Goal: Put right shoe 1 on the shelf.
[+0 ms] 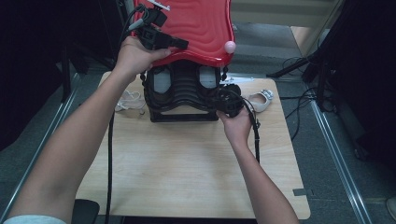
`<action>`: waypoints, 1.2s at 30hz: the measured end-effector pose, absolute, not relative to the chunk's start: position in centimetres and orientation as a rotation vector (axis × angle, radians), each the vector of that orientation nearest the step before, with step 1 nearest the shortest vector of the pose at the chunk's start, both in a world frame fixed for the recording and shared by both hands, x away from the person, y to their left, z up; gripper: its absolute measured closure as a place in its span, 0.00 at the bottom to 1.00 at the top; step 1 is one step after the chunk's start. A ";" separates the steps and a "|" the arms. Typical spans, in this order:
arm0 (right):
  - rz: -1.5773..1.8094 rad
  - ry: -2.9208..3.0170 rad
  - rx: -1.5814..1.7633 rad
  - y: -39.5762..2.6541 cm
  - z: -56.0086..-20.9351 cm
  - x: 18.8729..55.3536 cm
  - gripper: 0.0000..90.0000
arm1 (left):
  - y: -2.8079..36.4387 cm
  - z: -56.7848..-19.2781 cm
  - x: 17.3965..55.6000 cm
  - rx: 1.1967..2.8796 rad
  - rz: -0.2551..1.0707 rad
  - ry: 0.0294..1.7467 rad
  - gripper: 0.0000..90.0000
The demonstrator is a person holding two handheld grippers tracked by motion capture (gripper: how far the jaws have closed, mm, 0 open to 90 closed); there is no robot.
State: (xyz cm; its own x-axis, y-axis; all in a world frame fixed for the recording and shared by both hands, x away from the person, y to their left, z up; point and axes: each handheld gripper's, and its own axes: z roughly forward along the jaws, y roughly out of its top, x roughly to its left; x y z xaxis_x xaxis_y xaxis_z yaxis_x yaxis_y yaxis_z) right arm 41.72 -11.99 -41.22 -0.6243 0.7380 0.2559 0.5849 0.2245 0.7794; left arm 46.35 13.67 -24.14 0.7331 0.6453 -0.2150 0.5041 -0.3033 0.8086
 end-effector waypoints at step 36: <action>1.455 2.513 1.072 -14.3 -44.4 33.0 0.88 | 14.9 -28.1 37.1 2.012 0.107 0.781 0.50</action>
State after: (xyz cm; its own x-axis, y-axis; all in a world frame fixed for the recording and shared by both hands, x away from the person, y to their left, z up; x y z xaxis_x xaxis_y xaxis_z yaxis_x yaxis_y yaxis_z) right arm 32.98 -14.32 -44.42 -0.7592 0.5839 0.2876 0.5401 0.3187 0.7789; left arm 37.12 14.91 -28.06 0.7930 0.5649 -0.2281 0.4823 -0.3534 0.8015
